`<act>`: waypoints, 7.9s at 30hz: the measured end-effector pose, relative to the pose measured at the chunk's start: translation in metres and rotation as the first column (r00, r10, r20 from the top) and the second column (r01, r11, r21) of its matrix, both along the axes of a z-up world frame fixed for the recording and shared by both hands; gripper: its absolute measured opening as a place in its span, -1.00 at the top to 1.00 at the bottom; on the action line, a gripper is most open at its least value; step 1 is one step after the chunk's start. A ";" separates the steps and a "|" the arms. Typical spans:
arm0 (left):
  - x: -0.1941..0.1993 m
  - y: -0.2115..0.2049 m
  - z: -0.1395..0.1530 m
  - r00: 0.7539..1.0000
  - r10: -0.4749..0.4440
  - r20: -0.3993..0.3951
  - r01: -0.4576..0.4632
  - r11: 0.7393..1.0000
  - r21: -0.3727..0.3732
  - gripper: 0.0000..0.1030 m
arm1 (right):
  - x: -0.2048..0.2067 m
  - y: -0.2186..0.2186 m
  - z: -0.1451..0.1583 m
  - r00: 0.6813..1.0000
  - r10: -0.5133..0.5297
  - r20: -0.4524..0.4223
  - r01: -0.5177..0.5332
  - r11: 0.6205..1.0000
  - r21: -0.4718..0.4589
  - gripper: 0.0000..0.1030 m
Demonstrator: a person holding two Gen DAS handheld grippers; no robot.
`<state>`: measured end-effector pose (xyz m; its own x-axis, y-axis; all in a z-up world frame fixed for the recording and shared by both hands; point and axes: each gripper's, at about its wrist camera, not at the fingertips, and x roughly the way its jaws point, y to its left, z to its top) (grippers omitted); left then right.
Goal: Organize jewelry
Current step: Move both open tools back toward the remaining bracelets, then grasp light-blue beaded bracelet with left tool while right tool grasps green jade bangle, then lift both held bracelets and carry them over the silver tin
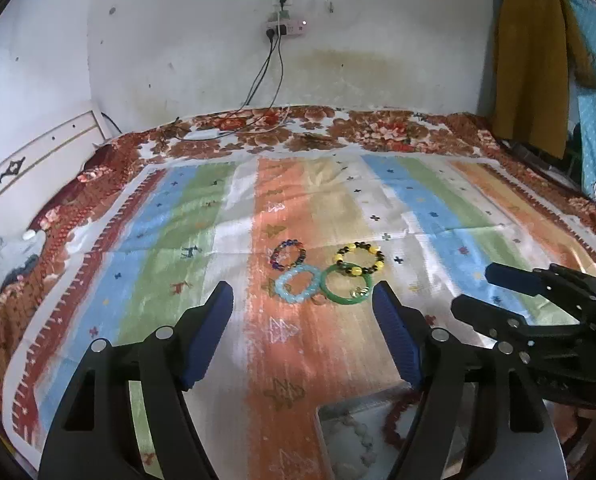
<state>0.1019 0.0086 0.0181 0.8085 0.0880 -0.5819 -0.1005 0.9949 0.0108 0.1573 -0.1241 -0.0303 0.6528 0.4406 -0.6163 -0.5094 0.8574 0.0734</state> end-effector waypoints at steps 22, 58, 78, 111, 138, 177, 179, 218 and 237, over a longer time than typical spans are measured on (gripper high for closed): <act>0.063 0.041 -0.027 0.985 0.050 -0.167 -0.074 0.987 -0.139 -0.43 | 0.047 0.007 -0.011 0.993 -0.002 -0.118 0.004 1.000 0.020 -0.28; 0.145 0.054 -0.084 0.925 0.017 -0.379 -0.062 0.992 -0.107 -0.44 | 0.132 0.021 -0.059 0.926 -0.036 -0.375 0.046 0.999 0.018 -0.28; 0.174 0.059 -0.115 0.892 0.026 -0.451 -0.066 0.995 -0.073 -0.43 | 0.170 0.033 -0.089 0.890 -0.072 -0.450 0.065 0.997 -0.032 -0.28; 0.185 0.072 -0.133 0.848 0.087 -0.524 -0.118 0.993 -0.027 0.79 | 0.174 0.046 -0.105 0.891 -0.135 -0.433 0.061 0.982 -0.180 0.84; 0.156 0.056 -0.090 0.901 0.035 -0.433 -0.091 0.990 -0.110 0.79 | 0.138 0.027 -0.049 0.944 -0.109 -0.311 0.079 0.991 -0.108 0.99; 0.147 0.051 -0.078 0.911 0.014 -0.413 -0.073 0.989 -0.127 0.79 | 0.150 0.016 -0.099 0.869 -0.201 -0.453 0.120 0.972 -0.201 0.25; 0.146 0.051 -0.076 0.912 0.013 -0.409 -0.072 0.989 -0.129 0.79 | 0.150 0.016 -0.100 0.869 -0.202 -0.452 0.119 0.972 -0.205 0.25; 0.113 0.034 -0.040 0.943 -0.040 -0.331 -0.011 0.989 -0.149 0.79 | 0.105 0.024 -0.034 0.969 -0.110 -0.220 0.089 0.991 -0.105 0.85; 0.068 0.022 -0.013 0.965 -0.068 -0.254 0.025 0.985 -0.170 0.79 | 0.065 0.016 -0.003 0.993 -0.062 -0.101 0.060 0.998 -0.024 0.85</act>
